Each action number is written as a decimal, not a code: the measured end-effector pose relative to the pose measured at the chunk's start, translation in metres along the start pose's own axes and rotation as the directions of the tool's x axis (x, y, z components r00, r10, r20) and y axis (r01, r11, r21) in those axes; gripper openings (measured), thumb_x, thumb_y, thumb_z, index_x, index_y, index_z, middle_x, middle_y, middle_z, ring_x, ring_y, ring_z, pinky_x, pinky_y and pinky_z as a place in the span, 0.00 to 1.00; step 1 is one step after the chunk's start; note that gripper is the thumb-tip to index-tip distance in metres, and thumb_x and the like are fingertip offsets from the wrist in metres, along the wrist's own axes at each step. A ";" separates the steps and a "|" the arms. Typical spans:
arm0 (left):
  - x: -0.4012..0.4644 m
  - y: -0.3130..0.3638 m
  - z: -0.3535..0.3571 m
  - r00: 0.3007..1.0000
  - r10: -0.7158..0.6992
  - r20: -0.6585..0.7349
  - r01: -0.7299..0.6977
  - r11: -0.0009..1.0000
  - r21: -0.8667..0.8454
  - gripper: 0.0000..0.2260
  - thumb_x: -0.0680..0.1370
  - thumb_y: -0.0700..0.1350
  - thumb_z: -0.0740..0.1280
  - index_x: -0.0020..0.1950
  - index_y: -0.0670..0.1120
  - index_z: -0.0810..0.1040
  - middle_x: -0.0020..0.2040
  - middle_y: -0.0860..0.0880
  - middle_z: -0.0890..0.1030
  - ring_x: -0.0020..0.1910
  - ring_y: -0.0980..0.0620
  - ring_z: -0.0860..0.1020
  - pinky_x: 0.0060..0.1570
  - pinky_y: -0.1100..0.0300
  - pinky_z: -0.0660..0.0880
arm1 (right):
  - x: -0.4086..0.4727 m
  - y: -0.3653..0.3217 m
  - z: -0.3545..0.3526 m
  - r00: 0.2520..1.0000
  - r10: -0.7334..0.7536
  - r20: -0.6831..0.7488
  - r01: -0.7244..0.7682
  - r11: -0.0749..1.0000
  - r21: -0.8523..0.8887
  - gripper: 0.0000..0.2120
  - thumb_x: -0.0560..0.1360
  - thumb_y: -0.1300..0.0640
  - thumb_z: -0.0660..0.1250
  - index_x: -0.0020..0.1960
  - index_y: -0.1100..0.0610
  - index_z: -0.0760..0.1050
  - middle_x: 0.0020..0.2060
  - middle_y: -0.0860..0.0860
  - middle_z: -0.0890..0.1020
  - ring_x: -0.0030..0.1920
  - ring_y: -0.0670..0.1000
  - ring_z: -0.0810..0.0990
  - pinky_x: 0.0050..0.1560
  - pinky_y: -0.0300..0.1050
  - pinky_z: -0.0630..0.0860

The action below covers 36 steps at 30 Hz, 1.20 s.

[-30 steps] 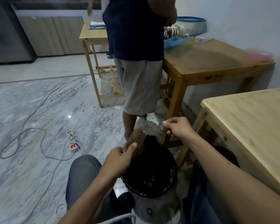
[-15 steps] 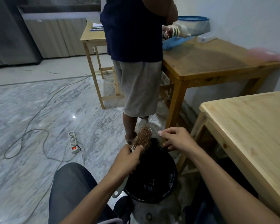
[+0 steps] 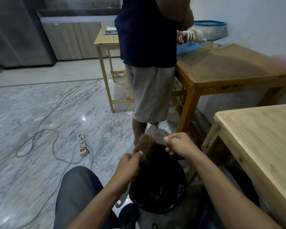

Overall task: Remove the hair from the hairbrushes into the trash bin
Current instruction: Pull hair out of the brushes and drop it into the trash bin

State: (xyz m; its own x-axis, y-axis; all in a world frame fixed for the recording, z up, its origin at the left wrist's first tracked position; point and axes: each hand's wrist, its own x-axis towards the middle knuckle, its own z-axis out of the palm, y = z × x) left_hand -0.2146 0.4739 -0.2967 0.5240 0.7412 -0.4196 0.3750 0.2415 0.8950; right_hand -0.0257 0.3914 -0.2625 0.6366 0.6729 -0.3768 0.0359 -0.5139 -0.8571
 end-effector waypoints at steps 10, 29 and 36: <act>0.004 -0.011 -0.013 0.996 0.072 -0.051 -0.068 0.994 0.085 0.21 0.76 0.62 0.65 0.56 0.45 0.72 0.36 0.48 0.72 0.31 0.51 0.71 0.30 0.55 0.63 | 0.007 0.001 -0.012 0.977 0.166 -0.132 -0.146 0.978 0.149 0.15 0.83 0.49 0.62 0.52 0.61 0.80 0.41 0.53 0.84 0.35 0.51 0.80 0.36 0.45 0.77; 0.015 -0.006 -0.010 0.986 0.040 -0.161 -0.033 0.999 0.043 0.21 0.79 0.60 0.63 0.57 0.42 0.73 0.36 0.50 0.70 0.30 0.51 0.68 0.34 0.52 0.64 | -0.002 0.001 -0.006 0.968 0.160 -0.192 -0.125 0.975 0.183 0.08 0.77 0.57 0.72 0.43 0.59 0.87 0.34 0.50 0.86 0.33 0.48 0.76 0.33 0.43 0.71; -0.012 0.011 0.001 0.925 0.344 -0.163 -0.233 0.850 0.472 0.14 0.81 0.60 0.60 0.49 0.50 0.68 0.35 0.49 0.77 0.32 0.50 0.76 0.32 0.54 0.67 | -0.003 -0.005 0.004 0.994 0.107 -0.002 -0.106 0.989 0.102 0.21 0.72 0.29 0.68 0.47 0.47 0.80 0.48 0.49 0.86 0.42 0.52 0.85 0.38 0.46 0.79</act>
State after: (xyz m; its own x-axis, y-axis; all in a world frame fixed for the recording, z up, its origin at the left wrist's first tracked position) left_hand -0.2159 0.4667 -0.2820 0.4888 0.8706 -0.0555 0.5576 -0.2628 0.7874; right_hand -0.0306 0.3939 -0.2581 0.6382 0.6130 -0.4657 -0.1110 -0.5253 -0.8436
